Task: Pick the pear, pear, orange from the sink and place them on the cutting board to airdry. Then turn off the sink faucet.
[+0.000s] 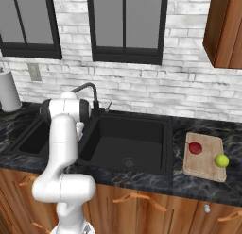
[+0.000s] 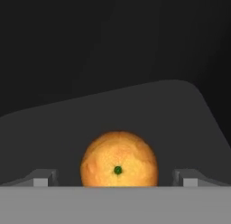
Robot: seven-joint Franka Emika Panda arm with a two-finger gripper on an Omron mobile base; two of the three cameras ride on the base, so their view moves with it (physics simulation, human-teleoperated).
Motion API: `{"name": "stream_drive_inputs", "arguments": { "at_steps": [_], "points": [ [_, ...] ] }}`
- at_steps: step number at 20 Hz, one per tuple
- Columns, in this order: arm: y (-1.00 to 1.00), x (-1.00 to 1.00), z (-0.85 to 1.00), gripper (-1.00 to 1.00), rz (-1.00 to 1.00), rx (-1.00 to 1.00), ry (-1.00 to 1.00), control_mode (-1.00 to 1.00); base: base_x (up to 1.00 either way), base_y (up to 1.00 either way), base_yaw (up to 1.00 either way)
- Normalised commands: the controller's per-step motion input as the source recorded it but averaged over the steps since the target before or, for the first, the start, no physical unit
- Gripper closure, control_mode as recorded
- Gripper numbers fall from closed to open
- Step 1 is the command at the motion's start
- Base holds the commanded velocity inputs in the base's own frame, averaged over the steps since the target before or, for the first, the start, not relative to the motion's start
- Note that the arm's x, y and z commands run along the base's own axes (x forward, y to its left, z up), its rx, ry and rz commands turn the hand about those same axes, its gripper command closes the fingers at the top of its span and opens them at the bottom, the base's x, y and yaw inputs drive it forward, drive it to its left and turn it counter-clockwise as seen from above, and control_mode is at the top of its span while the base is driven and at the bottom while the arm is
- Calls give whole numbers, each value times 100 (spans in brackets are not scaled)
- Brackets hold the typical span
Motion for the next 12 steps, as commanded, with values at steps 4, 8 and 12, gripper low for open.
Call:
{"name": "stream_drive_inputs", "arguments": {
  "at_steps": [4,8,12],
  "points": [
    [0,12,-17,-100,0,0,4,-100,0,0,0],
    [1,17,-13,-100,0,0,3,-100,0,0,0],
    [7,18,-11,100,0,0,3,-100,0,0,0]
  ]
}}
